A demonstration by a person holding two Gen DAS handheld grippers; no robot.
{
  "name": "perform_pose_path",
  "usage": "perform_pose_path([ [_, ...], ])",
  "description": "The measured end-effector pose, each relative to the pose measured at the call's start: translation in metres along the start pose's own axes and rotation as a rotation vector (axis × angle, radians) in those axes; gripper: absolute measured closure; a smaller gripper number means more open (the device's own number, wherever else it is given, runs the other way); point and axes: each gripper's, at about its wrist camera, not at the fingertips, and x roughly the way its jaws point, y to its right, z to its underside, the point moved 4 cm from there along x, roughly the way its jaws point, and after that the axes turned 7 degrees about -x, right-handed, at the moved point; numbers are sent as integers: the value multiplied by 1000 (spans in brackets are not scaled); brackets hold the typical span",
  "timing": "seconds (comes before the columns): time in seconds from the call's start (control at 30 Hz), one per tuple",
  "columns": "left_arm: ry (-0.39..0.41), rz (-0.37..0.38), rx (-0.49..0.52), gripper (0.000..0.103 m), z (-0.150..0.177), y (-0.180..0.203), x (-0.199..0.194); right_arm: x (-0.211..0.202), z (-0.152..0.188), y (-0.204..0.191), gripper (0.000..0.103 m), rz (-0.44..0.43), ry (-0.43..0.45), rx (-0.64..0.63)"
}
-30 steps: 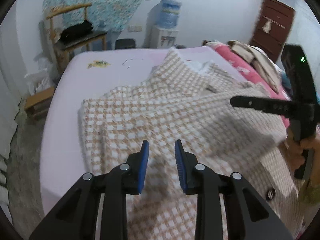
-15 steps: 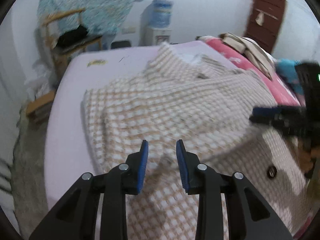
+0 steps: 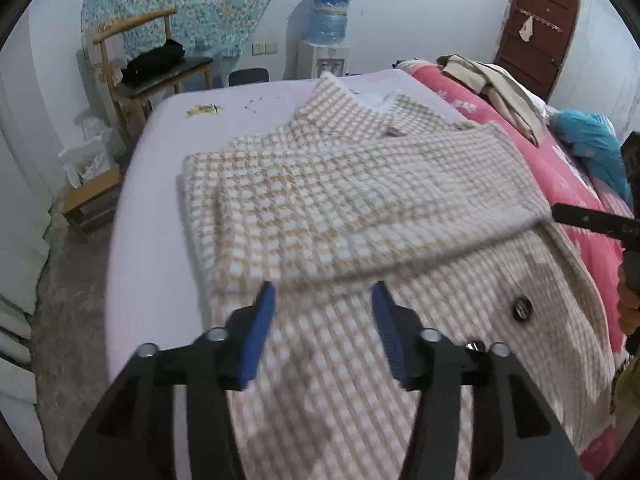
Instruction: Fold large clothes
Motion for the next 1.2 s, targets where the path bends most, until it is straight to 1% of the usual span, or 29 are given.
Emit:
perform_pose_path([
  [0.03, 2, -3, 5, 40, 4, 3, -6, -14, 10, -7, 35, -8, 8, -13],
  [0.1, 2, -5, 15, 33, 21, 9, -26, -30, 29, -19, 27, -12, 11, -38],
  [0.17, 0, -19, 19, 28, 38, 14, -40, -48, 54, -35, 25, -12, 13, -69],
  [0.23, -11, -23, 16, 21, 55, 19, -50, -56, 74, -45, 23, -15, 8, -82],
  [0.27, -17, -23, 10, 21, 61, 21, -52, -61, 91, -51, 22, -18, 3, -79],
  [0.33, -27, -40, -6, 19, 77, 23, -57, -61, 111, -59, 22, -10, -15, -72],
  [0.4, -39, -70, -25, 17, 98, 26, -60, -58, 134, -62, 22, 31, -46, -69],
  [0.47, -59, -91, -31, 17, 115, 30, -56, -55, 154, -66, 22, 48, -72, -62],
  [0.53, -102, -92, -35, 17, 135, 36, -49, -50, 169, -65, 22, 38, -89, -37],
  [0.6, -129, -105, -22, 17, 149, 42, -41, -48, 178, -64, 22, 18, -100, -9],
  [0.7, -137, -132, -20, 17, 162, 47, -32, -38, 188, -59, 22, 66, -124, 1],
  [0.77, -138, -159, -13, 16, 168, 48, -27, -30, 192, -56, 22, 67, -138, 10],
  [0.87, -126, -177, -6, 12, 172, 50, -26, -27, 196, -60, 19, 90, -136, -10],
  [1.0, -129, -170, -34, 6, 174, 48, -23, -28, 192, -67, 18, 118, -123, -32],
  [1.1, -123, -173, -46, 5, 176, 47, -23, -30, 189, -70, 14, 131, -102, -35],
  [1.2, -119, -180, -47, 5, 175, 47, -23, -23, 192, -68, 13, 160, -123, -45],
])
